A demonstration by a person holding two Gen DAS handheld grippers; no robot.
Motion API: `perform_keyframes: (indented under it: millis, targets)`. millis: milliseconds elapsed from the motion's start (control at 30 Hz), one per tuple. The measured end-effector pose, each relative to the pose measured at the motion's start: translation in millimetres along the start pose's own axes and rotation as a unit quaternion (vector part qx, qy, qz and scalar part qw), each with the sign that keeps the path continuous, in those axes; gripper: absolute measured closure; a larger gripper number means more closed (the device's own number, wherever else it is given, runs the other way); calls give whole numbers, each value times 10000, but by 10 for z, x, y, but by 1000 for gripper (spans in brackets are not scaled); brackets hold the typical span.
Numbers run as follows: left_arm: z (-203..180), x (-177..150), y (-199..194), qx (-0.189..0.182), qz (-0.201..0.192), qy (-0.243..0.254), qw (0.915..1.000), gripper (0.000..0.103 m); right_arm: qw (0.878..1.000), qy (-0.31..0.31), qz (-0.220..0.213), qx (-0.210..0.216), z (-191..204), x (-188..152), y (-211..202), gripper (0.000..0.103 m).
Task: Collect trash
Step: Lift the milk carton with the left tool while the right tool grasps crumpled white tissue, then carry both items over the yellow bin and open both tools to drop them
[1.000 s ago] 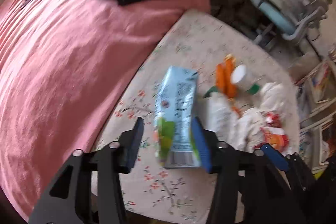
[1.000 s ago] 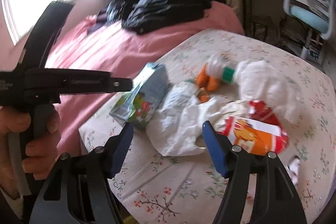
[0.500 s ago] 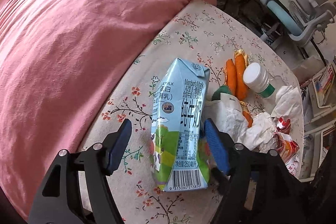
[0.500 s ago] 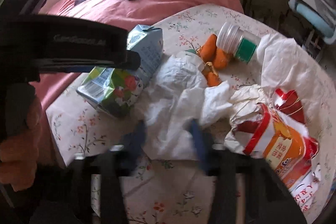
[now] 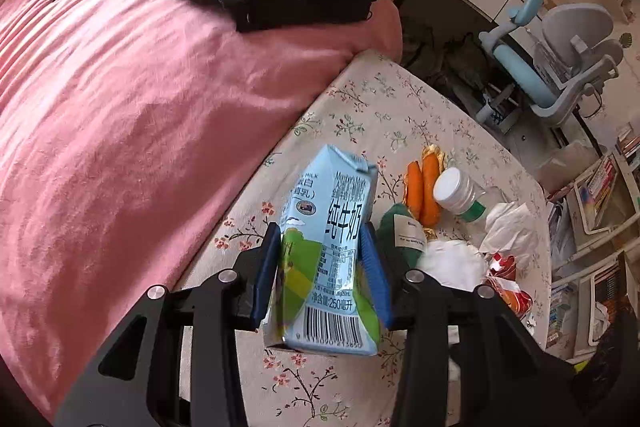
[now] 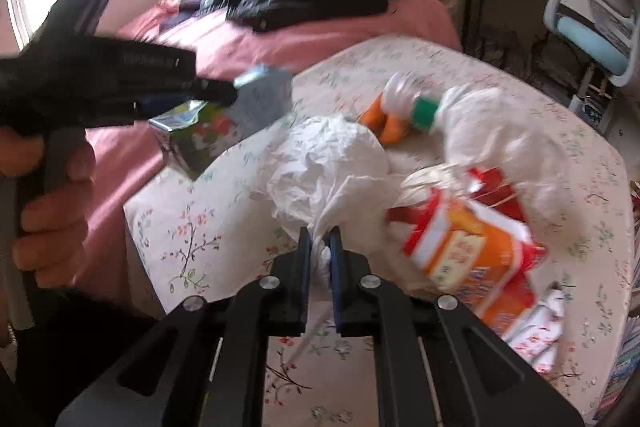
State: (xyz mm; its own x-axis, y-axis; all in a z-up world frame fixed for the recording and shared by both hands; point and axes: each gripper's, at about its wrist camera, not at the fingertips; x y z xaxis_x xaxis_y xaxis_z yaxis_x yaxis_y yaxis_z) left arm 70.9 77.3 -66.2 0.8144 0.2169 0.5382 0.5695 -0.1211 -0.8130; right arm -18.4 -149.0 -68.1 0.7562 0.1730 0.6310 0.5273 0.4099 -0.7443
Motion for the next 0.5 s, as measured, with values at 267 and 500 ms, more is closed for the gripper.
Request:
perform_keyframes:
  millis: [267,500]
  targets:
    - [-4,-1,-37,-93,-62,-23,9999,64,9988,13,-479,103,-50,10,-321,93]
    - [0,16,-177,-293,-255,-38,9992,64,9986,-425,-314,101,36,-83,-356,93]
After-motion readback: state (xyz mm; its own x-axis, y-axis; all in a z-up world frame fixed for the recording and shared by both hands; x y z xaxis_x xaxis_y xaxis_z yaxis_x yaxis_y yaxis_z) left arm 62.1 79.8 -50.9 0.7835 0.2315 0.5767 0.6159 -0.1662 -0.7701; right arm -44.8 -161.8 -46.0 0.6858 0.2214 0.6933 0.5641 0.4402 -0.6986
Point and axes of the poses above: each gripper's, at about its wrist camera, not at the fingertips, and y roughly the way its jaws point, z to its left, x to its top, and after that the axes turned 8 degrees about y, right-handed
